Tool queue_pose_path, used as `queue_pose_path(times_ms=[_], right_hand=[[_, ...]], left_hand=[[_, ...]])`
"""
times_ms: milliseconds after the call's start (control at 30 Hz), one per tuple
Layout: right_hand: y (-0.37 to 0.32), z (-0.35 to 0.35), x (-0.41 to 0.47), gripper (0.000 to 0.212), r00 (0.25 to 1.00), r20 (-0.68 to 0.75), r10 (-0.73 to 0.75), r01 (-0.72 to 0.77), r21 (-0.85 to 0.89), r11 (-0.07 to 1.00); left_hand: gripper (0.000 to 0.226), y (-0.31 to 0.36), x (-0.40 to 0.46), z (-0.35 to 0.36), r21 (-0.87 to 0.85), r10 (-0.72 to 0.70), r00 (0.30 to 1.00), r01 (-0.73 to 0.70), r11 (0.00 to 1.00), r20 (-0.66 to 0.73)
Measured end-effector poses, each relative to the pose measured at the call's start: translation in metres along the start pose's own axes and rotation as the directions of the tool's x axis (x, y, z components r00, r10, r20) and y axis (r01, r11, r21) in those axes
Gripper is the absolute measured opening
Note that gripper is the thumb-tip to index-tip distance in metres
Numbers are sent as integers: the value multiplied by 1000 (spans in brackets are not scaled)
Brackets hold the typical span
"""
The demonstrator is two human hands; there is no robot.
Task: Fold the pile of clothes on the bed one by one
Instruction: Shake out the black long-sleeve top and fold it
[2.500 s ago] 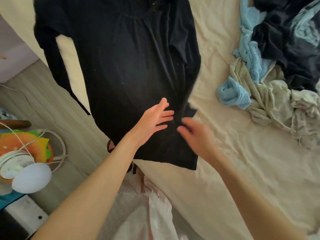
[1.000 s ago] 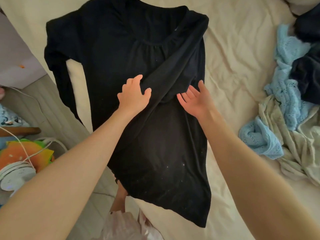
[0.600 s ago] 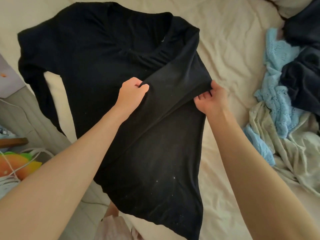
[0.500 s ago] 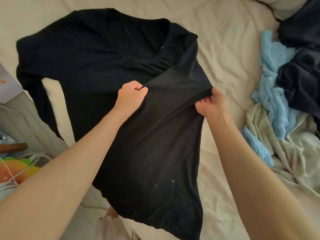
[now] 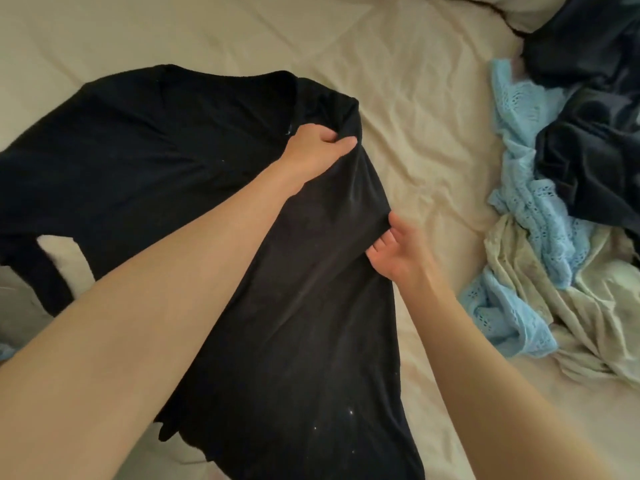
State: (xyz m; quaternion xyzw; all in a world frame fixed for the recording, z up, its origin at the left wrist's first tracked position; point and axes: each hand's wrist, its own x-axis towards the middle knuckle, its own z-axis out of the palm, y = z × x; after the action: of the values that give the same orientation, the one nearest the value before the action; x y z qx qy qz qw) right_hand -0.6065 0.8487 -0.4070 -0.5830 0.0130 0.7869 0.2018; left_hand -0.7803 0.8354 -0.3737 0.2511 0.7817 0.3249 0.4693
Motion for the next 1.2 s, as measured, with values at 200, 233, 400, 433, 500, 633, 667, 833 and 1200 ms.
queue_pose_path(times_ms=[200, 233, 400, 433, 500, 633, 667, 833, 1200], right_hand=[[-8, -4, 2, 21, 996, 28, 82, -85, 165, 983], [-10, -3, 2, 22, 995, 33, 93, -98, 211, 973], [-5, 2, 5, 23, 998, 10, 68, -69, 224, 972], [-4, 2, 5, 22, 999, 8, 48, -49, 195, 980], [1, 0, 1, 22, 1000, 26, 5, -8, 99, 995], [32, -13, -15, 36, 996, 84, 34, -19, -170, 985], [45, -16, -19, 45, 995, 74, 65, -48, -219, 974], [115, -22, -45, 50, 986, -15, 169, -162, -364, 917], [183, -34, -83, 39, 997, 68, 28, 16, -580, 815]], left_hand=[[28, 21, 46, 11, -183, -26, 988, -2, 983, -150], [25, 22, 49, 12, -203, -16, 988, -16, 979, -156], [13, 12, 46, 9, -167, 32, 989, -57, 984, -146], [20, 10, 40, 5, -167, 47, 991, -68, 984, -128], [39, -2, 21, -7, -137, 57, 995, -68, 988, -87], [40, -43, -34, -35, 10, 10, 996, -9, 1000, -89], [37, -54, -50, -42, 23, -18, 995, 20, 1000, -94], [16, -115, -124, -64, 87, -102, 981, 118, 989, -166], [8, -209, -216, -49, 248, -5, 903, 123, 961, -429]])
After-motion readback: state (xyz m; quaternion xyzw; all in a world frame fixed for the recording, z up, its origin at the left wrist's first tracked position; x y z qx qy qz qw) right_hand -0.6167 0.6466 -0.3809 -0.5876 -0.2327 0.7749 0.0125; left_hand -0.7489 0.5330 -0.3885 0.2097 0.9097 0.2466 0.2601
